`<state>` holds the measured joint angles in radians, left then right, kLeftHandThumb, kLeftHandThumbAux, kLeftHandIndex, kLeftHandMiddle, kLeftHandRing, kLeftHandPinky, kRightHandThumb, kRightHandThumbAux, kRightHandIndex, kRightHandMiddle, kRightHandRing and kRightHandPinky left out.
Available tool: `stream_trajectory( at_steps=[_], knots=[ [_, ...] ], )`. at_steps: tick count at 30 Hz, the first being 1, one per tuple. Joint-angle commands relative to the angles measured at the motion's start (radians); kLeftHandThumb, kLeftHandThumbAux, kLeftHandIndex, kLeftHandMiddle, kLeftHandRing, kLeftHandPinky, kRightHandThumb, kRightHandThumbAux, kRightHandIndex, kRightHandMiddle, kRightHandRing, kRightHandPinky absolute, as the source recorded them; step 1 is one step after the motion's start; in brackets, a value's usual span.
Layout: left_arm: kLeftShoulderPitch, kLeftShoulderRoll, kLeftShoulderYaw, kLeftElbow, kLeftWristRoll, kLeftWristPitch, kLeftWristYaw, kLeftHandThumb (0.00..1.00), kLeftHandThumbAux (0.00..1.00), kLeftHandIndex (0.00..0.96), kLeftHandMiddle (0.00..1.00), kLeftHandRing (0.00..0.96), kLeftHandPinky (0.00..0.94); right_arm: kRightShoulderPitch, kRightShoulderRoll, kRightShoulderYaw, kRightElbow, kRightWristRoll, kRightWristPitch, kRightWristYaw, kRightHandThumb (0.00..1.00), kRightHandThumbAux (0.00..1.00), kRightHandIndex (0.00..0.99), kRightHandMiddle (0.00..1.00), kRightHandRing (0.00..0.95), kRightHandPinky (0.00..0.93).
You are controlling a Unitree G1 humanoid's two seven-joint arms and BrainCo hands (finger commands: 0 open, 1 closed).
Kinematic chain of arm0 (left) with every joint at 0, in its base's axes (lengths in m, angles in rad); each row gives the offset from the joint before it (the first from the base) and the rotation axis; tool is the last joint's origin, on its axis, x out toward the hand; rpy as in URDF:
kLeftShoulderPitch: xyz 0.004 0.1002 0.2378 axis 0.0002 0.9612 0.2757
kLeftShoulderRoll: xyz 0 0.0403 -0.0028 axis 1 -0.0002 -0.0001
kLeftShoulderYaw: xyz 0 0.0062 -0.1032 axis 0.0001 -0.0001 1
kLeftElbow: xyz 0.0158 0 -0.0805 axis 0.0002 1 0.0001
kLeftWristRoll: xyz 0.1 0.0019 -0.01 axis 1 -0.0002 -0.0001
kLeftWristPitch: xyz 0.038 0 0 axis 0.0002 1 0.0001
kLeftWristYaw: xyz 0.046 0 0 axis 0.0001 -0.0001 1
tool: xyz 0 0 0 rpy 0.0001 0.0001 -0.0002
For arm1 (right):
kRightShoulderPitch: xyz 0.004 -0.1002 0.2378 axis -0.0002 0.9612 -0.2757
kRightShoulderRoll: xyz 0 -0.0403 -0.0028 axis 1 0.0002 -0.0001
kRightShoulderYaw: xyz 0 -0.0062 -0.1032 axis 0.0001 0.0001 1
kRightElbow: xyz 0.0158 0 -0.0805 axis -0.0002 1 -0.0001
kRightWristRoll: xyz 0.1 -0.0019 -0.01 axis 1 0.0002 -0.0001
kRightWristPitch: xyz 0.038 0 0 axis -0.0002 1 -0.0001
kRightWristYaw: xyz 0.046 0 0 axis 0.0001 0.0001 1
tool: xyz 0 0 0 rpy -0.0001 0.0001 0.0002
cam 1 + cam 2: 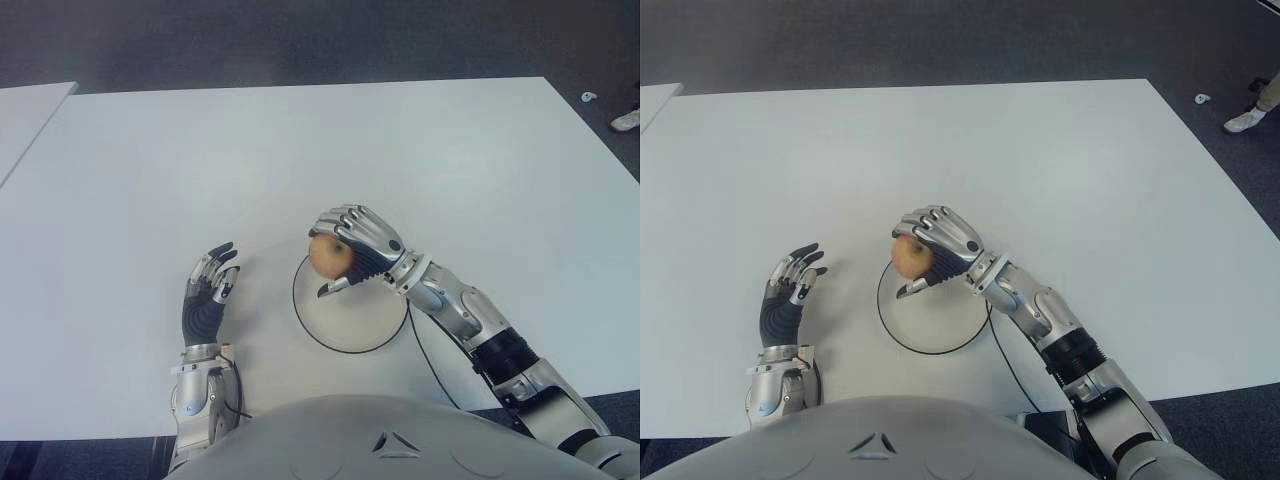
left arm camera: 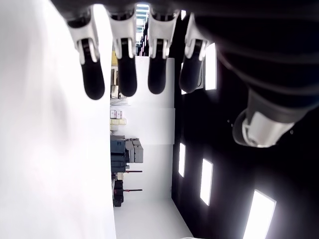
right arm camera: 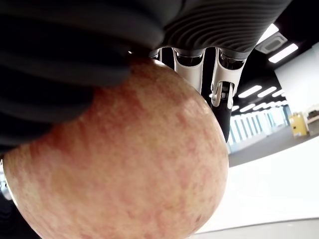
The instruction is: Put the apples into the plate.
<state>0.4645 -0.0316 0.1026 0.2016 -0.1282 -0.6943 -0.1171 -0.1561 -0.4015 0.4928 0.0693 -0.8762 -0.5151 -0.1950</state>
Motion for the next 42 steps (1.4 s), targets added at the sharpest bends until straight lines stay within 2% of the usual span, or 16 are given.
stream_trajectory(
  at_steps=[1, 11, 23, 33, 34, 35, 37, 42],
  knots=[
    [0.013, -0.009, 0.0, 0.056, -0.006, 0.049, 0.005, 0.298, 0.527, 0.25, 0.222, 0.242, 0.298, 0.04, -0.018, -0.011, -0.043, -0.002, 0.004, 0.011, 0.719, 0.711, 0.44, 0.881, 0.856, 0.856],
    [0.018, -0.016, 0.003, 0.048, 0.006, 0.064, 0.019, 0.308, 0.533, 0.247, 0.226, 0.257, 0.316, 0.088, -0.03, -0.022, -0.108, 0.008, 0.002, 0.03, 0.721, 0.711, 0.44, 0.882, 0.86, 0.859],
    [0.017, -0.017, 0.003, 0.04, 0.02, 0.054, 0.032, 0.318, 0.527, 0.266, 0.226, 0.255, 0.312, 0.116, -0.037, -0.033, -0.091, 0.013, -0.01, 0.016, 0.722, 0.711, 0.44, 0.882, 0.865, 0.863],
    [0.021, -0.017, 0.002, 0.033, 0.022, 0.06, 0.035, 0.32, 0.526, 0.263, 0.226, 0.261, 0.32, 0.143, -0.023, -0.057, -0.093, 0.037, -0.014, -0.008, 0.723, 0.711, 0.44, 0.882, 0.866, 0.859],
    [0.02, -0.017, 0.002, 0.037, 0.024, 0.058, 0.036, 0.317, 0.524, 0.262, 0.226, 0.259, 0.315, 0.149, -0.022, -0.064, -0.105, 0.042, -0.017, -0.017, 0.713, 0.71, 0.434, 0.776, 0.754, 0.742],
    [0.019, -0.016, 0.003, 0.039, 0.025, 0.056, 0.037, 0.316, 0.522, 0.26, 0.225, 0.258, 0.312, 0.154, -0.021, -0.07, -0.113, 0.045, -0.019, -0.023, 0.649, 0.655, 0.403, 0.677, 0.653, 0.65],
    [0.017, -0.016, 0.003, 0.043, 0.027, 0.054, 0.037, 0.312, 0.52, 0.256, 0.225, 0.255, 0.306, 0.156, -0.022, -0.074, -0.121, 0.037, -0.027, -0.039, 0.469, 0.502, 0.295, 0.409, 0.382, 0.394],
    [0.013, -0.017, 0.003, 0.051, 0.017, 0.05, 0.029, 0.311, 0.515, 0.249, 0.226, 0.254, 0.304, 0.157, -0.038, -0.081, -0.141, -0.002, -0.049, -0.073, 0.304, 0.348, 0.121, 0.148, 0.122, 0.129]
  ],
)
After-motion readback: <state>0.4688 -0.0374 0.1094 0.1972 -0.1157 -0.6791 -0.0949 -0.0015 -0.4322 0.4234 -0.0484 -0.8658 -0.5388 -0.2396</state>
